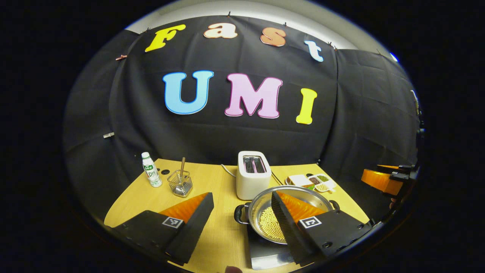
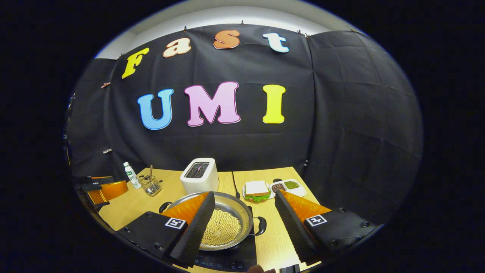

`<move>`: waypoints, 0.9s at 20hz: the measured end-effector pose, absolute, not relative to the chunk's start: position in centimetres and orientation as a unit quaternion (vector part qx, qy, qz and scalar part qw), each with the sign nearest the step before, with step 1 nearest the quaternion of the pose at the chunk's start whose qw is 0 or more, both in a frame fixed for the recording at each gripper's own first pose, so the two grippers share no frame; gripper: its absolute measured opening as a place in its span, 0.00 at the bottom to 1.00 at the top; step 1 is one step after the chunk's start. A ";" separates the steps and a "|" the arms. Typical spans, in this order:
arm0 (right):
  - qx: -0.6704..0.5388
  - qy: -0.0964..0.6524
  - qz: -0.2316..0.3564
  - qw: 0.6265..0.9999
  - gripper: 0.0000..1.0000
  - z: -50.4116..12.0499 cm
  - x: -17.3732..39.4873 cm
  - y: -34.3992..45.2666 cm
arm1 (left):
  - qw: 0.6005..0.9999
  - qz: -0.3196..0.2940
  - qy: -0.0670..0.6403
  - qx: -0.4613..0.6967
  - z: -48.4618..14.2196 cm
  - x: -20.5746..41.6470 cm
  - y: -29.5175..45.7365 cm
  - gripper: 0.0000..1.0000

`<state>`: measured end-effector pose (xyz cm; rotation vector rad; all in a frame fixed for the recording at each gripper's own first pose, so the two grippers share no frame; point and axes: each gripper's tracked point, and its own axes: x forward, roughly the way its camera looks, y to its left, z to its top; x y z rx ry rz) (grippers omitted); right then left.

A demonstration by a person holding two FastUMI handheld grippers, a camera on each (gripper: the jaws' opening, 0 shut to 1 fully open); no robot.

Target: First push the handle of the pot to place it horizontally, then grasp the pot with both hands and set it on the induction cooktop.

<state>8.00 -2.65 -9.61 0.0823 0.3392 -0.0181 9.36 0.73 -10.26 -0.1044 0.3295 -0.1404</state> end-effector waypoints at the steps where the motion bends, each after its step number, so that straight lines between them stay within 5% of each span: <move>1: 0.037 0.161 -0.010 0.986 0.98 -8.9 7.4 -2.5 | 0.984 -0.069 0.156 -0.049 -9.6 8.7 0.9 0.95; 9: 0.021 0.085 0.000 0.996 0.98 -2.9 3.1 0.0 | 0.990 -0.064 0.116 -0.054 -6.5 3.9 2.0 0.95; 18: 0.053 0.080 -0.023 0.995 0.98 -2.0 1.3 -0.3 | 0.992 -0.070 0.095 -0.036 -5.3 1.3 2.2 0.95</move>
